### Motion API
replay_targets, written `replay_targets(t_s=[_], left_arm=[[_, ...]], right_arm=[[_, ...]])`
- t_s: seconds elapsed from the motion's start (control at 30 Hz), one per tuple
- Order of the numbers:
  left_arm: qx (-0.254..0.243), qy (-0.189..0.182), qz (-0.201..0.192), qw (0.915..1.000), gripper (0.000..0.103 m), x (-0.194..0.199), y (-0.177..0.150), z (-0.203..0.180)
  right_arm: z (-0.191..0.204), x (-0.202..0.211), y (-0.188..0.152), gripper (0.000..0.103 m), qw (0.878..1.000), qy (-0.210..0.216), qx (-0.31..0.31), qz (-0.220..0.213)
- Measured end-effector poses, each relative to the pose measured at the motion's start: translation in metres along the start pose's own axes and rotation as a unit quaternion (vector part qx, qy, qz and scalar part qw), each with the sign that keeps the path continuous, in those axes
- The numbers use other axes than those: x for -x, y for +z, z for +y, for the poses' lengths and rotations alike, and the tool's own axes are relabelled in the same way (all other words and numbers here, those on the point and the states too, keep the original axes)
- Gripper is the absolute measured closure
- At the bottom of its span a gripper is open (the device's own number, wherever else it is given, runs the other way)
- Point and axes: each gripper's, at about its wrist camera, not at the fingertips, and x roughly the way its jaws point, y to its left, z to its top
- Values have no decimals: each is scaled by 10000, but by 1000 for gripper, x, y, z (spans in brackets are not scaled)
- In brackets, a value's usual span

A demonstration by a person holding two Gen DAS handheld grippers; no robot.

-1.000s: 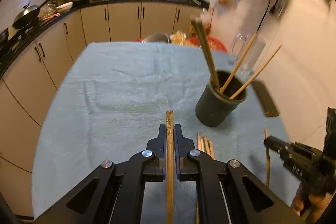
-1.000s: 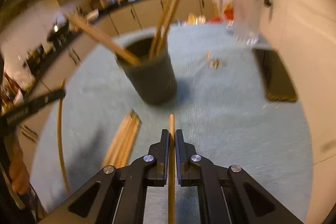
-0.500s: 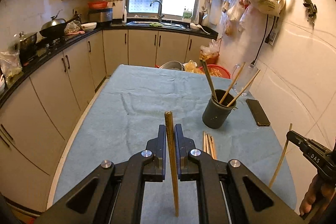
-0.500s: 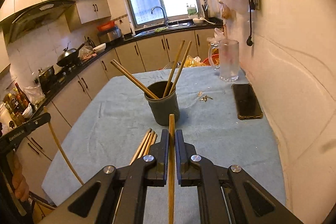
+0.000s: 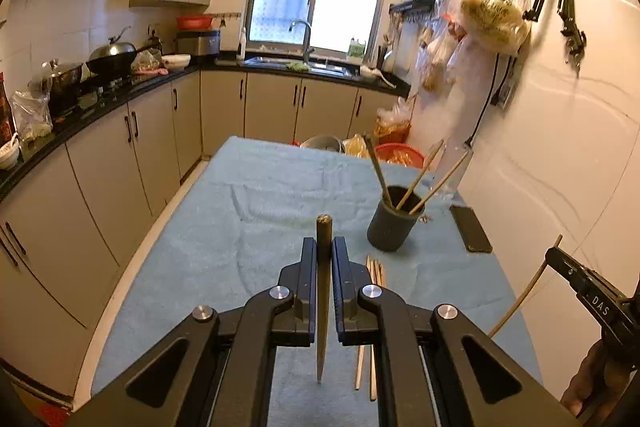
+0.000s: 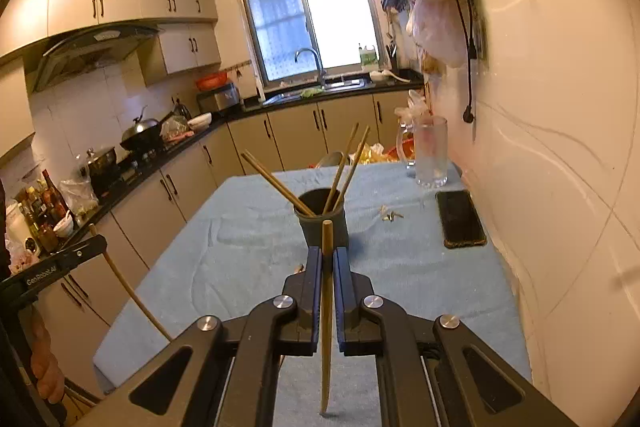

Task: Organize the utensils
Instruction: 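Lift both held chopsticks and carry them above the black cup, then lower both chopsticks into the black cup and open both grippers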

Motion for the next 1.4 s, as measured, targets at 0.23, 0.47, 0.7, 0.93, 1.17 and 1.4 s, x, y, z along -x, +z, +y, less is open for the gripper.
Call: replay_targets(t_s=[0.23,0.47,0.7,0.93,1.17,1.4], left_arm=[[97,-213,-290,9993,96,14,27,-4],[141,-487,-496,9975,96,7,63,-18],[204,-635,-681,9954,96,-22,102,-37],[74,-826,-987,9917,96,-49,142,-66],[-108,-818,-964,9919,96,-92,156,-91],[-105,-795,-753,9939,96,-137,151,-105]], right_arm=[[-2,12,16,96,9995,97,-138,-281],[-5,8,41,97,9975,253,-335,-573],[-9,-9,77,96,9944,264,-477,-905],[-12,-26,126,96,9900,252,-475,-1303],[-22,-72,154,96,9878,257,-663,-1386],[-34,-114,156,96,9874,183,-894,-1294]])
